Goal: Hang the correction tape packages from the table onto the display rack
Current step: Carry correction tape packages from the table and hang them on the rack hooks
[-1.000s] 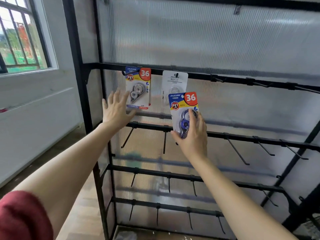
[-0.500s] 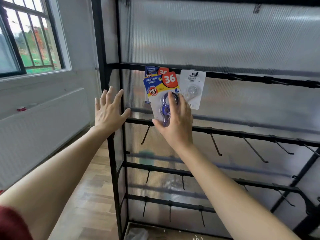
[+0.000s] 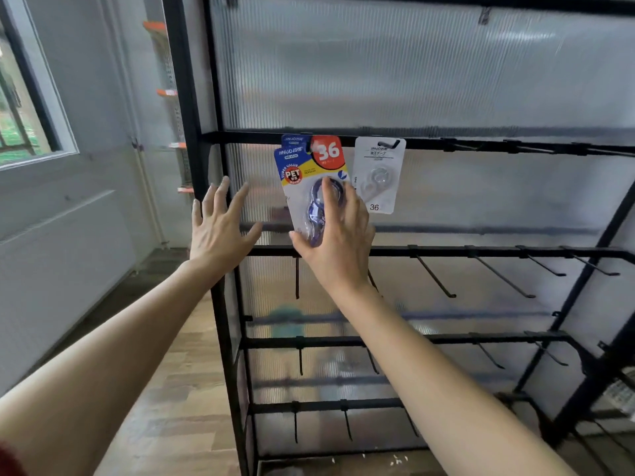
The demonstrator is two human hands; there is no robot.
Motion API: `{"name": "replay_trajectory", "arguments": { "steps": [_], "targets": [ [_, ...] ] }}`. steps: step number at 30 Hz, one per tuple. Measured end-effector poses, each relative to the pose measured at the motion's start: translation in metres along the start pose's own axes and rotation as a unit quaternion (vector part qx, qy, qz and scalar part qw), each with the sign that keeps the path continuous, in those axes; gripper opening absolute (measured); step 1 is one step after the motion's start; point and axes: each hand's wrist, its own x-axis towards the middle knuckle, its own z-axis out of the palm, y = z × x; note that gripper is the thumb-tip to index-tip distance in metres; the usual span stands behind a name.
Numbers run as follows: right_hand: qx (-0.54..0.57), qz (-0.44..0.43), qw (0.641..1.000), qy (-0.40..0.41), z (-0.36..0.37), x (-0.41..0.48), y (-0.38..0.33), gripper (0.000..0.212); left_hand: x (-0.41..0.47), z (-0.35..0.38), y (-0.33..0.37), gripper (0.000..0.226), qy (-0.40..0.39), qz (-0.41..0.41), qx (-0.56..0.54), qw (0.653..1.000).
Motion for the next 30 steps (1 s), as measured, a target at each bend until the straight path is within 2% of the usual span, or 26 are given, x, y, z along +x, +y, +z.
{"name": "replay_trajectory", "arguments": {
  "steps": [10, 15, 21, 30],
  "targets": [
    [-0.048, 0.035, 0.996, -0.064, 0.057, 0.053, 0.019, 0.092, 0.021, 0.016, -0.001, 0.076, 0.007, 0.027, -0.006, 1.000],
    [-0.058, 0.042, 0.996, -0.061, 0.085, 0.075, 0.031, 0.089, 0.036, 0.024, 0.002, 0.074, 0.056, 0.020, -0.002, 0.998],
    [-0.052, 0.054, 0.994, -0.076, 0.101, 0.092, 0.036, 0.085, 0.044, 0.030, 0.003, 0.073, 0.061, 0.017, 0.012, 0.998],
    [-0.093, 0.034, 0.984, -0.148, 0.086, 0.048, 0.045, 0.084, 0.008, 0.023, 0.004, 0.073, 0.028, 0.023, 0.003, 0.999]
  ]
}}
